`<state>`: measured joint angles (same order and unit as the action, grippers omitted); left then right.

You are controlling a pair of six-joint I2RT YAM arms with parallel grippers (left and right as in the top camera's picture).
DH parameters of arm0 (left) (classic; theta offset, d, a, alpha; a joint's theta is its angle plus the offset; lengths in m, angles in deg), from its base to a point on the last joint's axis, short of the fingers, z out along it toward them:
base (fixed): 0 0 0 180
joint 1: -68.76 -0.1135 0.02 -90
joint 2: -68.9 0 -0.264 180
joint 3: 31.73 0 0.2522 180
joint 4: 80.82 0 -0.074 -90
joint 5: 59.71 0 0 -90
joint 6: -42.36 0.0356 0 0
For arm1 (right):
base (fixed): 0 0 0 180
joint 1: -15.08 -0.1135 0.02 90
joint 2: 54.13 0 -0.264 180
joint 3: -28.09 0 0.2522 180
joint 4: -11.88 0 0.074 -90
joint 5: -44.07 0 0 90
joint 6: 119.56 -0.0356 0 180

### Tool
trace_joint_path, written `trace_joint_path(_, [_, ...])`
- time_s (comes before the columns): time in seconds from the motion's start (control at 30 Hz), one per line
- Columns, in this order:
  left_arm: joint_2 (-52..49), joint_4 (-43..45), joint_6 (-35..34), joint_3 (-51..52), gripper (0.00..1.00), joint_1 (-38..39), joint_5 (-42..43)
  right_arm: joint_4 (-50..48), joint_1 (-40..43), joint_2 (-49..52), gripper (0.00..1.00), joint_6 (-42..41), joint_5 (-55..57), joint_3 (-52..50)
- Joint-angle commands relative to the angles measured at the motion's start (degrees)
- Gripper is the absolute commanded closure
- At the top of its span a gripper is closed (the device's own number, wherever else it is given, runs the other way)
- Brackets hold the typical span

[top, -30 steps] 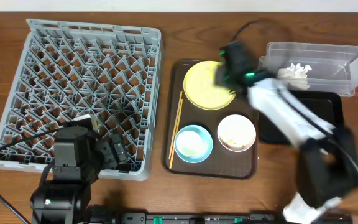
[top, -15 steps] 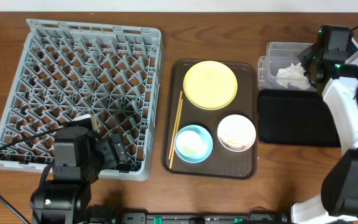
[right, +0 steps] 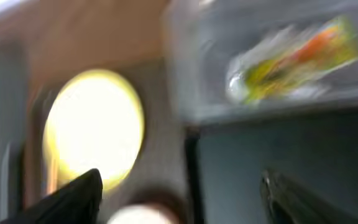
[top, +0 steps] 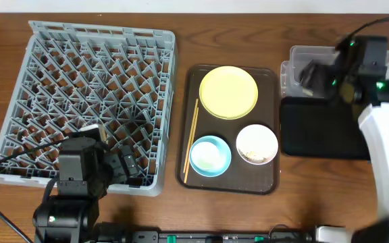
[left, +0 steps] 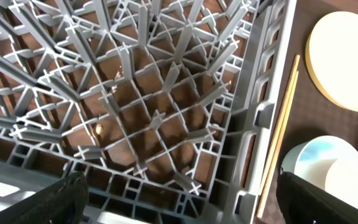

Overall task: Sort waste into correct bins and load items into the dishwasher
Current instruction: 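Grasp the white rice bowl rim with the right gripper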

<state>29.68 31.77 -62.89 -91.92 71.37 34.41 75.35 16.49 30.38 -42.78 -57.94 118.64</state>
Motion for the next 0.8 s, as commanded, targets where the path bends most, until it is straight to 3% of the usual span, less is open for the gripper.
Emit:
trace_joint_path(0.0, [0.0, -0.1, -0.3, -1.0, 0.04, -0.3, -0.1, 7.0, -5.4, -0.6, 0.2, 12.0, -6.3, 0.0])
trace_joint_path(0.13, [0.0, -0.1, -0.3, -1.0, 0.04, -0.3, -0.1, 13.1, -12.3, -0.5, 0.2, 14.2, -6.3, -3.0])
trace_joint_path(0.23, [0.0, -0.1, -0.3, -1.0, 0.04, -0.3, -0.1, 12.2, -16.8, -0.4, 0.24, 14.2, -6.0, -7.3])
trace_joint_path(0.47, [0.0, -0.1, -0.3, -0.9, 0.04, -0.3, -0.1, -3.0, -26.4, -0.3, 0.54, 14.1, -4.6, -22.8])
trace_joint_path(0.53, [0.0, -0.2, -0.3, -0.9, 0.04, -0.3, -0.1, -8.7, -29.0, -0.3, 0.59, 13.9, -2.3, -27.4])
trace_joint_path(0.77, [0.0, -0.2, -0.3, -0.9, 0.04, -0.3, -0.1, -14.7, -30.7, -0.1, 0.71, 13.9, -1.3, -32.4])
